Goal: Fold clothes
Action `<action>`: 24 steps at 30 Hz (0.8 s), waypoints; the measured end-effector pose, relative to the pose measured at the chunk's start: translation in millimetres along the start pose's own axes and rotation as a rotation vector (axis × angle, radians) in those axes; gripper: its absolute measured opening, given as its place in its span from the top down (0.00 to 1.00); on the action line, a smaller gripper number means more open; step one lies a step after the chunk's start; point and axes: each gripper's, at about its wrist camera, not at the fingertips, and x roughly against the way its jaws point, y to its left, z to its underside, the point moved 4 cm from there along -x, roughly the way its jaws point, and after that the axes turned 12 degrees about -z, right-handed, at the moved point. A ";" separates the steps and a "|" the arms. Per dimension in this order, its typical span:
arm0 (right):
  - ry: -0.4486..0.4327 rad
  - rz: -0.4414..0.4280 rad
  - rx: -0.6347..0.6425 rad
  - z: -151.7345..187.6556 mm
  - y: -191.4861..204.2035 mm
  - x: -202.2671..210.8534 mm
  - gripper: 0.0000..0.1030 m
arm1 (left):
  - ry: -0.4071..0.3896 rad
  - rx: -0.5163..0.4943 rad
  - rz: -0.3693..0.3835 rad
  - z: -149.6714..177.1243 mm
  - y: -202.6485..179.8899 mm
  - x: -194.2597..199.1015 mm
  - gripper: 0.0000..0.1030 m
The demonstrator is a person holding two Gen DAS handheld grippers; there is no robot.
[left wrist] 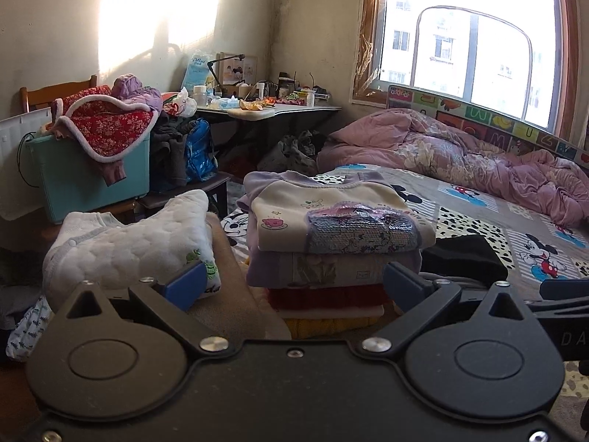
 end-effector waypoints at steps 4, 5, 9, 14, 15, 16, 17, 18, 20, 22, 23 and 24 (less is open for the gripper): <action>-0.003 0.016 0.001 4.9 1.8 15.4 0.00 | 0.007 0.015 0.007 0.7 -1.9 15.0 0.00; -0.002 0.019 0.000 6.0 1.8 19.2 0.00 | 0.007 0.016 0.006 0.7 -2.5 18.4 0.00; -0.002 0.029 0.004 9.6 4.3 31.6 0.00 | 0.004 0.011 -0.015 2.7 0.9 26.1 0.00; -0.002 0.033 0.016 13.5 11.4 42.3 0.00 | -0.001 0.004 -0.042 5.1 5.2 35.7 0.00; -0.002 0.034 0.018 14.2 12.7 44.6 0.00 | -0.002 0.003 -0.047 5.6 6.1 37.6 0.00; -0.003 0.036 0.019 14.7 14.0 46.8 0.00 | -0.003 0.001 -0.052 6.1 6.8 39.3 0.00; -0.005 0.038 0.020 14.7 15.2 48.4 0.00 | -0.004 -0.002 -0.056 6.8 7.1 40.2 0.00; -0.006 0.038 0.020 14.5 16.5 50.0 0.00 | -0.006 -0.006 -0.060 7.3 7.5 41.2 0.00; -0.009 0.037 0.017 14.4 18.6 52.9 0.00 | -0.014 -0.012 -0.063 6.8 8.8 45.3 0.00; -0.011 0.038 0.019 14.9 21.3 55.6 0.00 | -0.023 -0.012 -0.056 5.8 9.8 49.8 0.00; -0.013 0.038 0.019 15.0 22.6 56.6 0.00 | -0.027 -0.013 -0.052 5.2 10.1 52.1 0.00; -0.014 0.039 0.018 15.0 23.8 57.6 0.00 | -0.031 -0.013 -0.049 4.7 10.6 54.1 0.00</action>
